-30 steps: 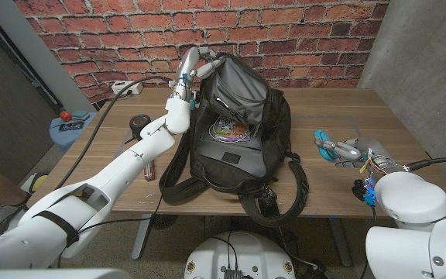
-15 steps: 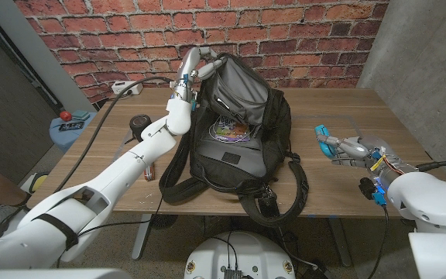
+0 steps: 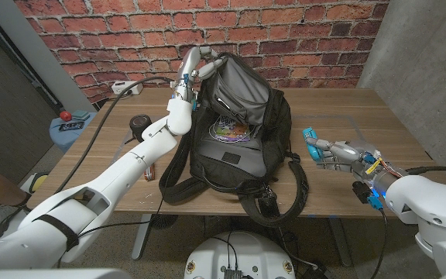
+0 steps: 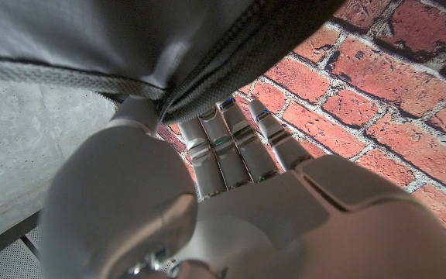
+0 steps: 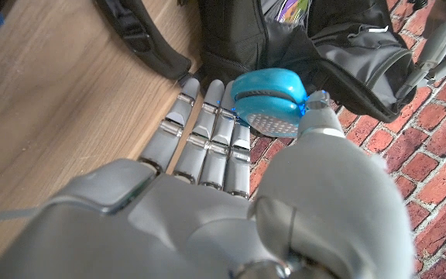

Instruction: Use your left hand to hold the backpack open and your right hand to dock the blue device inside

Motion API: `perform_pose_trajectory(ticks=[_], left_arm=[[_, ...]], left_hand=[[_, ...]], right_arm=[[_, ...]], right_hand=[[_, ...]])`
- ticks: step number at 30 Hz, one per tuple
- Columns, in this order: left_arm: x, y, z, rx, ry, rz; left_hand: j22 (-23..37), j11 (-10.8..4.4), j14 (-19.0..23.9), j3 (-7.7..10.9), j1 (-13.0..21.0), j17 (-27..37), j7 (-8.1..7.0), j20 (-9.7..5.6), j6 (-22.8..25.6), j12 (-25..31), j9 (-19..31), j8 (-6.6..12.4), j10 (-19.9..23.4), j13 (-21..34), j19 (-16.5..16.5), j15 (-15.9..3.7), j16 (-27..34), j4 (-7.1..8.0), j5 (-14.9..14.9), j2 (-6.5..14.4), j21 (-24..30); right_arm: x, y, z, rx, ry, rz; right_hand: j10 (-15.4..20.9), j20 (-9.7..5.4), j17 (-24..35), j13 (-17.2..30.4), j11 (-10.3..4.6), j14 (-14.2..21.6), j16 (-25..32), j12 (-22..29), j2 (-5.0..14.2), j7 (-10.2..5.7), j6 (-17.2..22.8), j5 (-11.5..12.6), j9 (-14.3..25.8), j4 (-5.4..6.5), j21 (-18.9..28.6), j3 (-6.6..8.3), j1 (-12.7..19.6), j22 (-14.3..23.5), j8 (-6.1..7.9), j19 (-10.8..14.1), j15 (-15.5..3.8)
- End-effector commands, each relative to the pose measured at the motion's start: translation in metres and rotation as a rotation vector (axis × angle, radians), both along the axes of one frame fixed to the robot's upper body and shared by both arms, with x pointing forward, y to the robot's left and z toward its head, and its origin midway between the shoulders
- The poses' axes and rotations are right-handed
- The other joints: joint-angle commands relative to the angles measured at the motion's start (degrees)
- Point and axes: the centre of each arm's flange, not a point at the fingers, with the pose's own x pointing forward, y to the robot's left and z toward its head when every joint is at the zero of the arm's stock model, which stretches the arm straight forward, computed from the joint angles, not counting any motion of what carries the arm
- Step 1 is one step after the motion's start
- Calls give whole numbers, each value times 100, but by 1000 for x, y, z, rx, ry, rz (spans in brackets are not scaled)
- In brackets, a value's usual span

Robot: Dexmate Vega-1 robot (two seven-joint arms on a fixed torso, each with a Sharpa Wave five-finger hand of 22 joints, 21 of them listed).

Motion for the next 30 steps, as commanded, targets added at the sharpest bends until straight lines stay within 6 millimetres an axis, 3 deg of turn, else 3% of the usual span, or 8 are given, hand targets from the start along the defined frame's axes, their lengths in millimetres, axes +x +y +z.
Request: perform_pose_trajectory(ticks=[1, 30], left_arm=[[-2, -1, 0, -2, -6, -11], [-7, 7, -11, -43, -1, -13]], left_hand=[[13, -31, 16, -15, 11, 3, 14, 36, -9, 37, 13, 29, -10, 12, 4, 3, -25, -7, 46, 55, -10], [14, -25, 10, -21, 15, 14, 24, 42, -10, 50, -3, 29, 0, -2, 0, -5, -35, -9, 51, 52, -11]], right_arm=[[1, 19, -6, 8, 22, 73], [25, 58, 8, -125, 5, 163]], right_hand=[[-9, 3, 33, -1, -2, -26, 2, 5, 98, -63, 51, 15, 18, -8, 7, 1, 47, 23, -5, -34, -156], [-66, 0, 45, -47, -18, -62, -7, -38, 132, -86, 24, 5, 10, -8, 6, -21, 79, 23, -28, -77, -170]])
